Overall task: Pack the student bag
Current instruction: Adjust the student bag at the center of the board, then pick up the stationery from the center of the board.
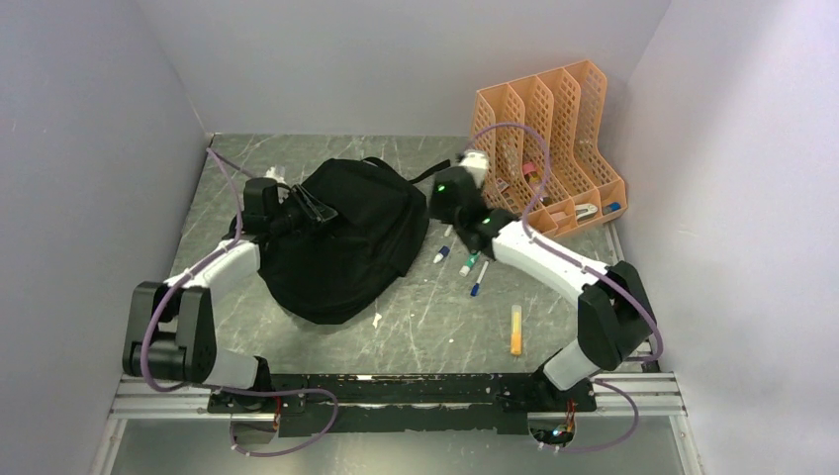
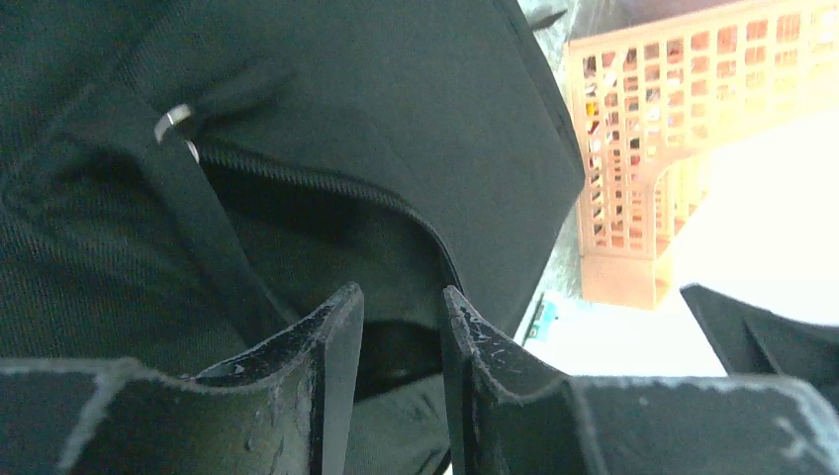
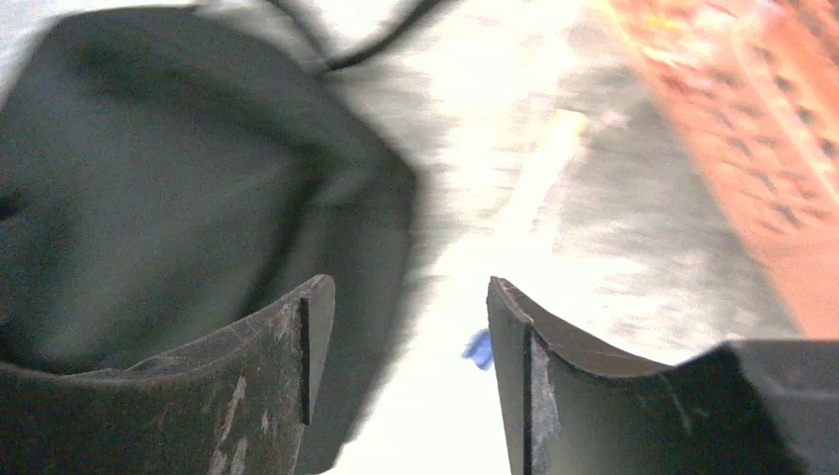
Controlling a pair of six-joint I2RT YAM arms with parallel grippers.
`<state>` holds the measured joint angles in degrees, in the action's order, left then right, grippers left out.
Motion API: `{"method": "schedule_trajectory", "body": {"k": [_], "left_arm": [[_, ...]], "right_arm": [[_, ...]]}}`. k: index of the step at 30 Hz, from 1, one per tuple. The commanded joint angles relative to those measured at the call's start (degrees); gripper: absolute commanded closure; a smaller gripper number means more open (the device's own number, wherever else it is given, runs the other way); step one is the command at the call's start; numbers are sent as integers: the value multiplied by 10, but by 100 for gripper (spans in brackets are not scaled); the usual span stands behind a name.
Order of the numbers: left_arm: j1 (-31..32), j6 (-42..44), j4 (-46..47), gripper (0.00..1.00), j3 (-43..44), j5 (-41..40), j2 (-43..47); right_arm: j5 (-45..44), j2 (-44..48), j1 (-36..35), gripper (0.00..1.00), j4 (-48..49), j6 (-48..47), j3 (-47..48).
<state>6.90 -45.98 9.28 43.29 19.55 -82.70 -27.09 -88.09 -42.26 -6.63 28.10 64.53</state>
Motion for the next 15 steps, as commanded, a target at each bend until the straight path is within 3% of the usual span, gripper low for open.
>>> {"method": "schedule_trajectory", "body": {"k": [1, 8, 15], "left_arm": [[20, 39, -82, 60, -18, -17, 66], [29, 60, -146, 59, -49, -36, 146], [29, 61, -161, 59, -46, -41, 167]], "right_arm": [[59, -11, 111, 36, -166, 128, -17], [72, -31, 139, 34, -199, 151, -41], [76, -76, 139, 35, -245, 185, -22]]}}
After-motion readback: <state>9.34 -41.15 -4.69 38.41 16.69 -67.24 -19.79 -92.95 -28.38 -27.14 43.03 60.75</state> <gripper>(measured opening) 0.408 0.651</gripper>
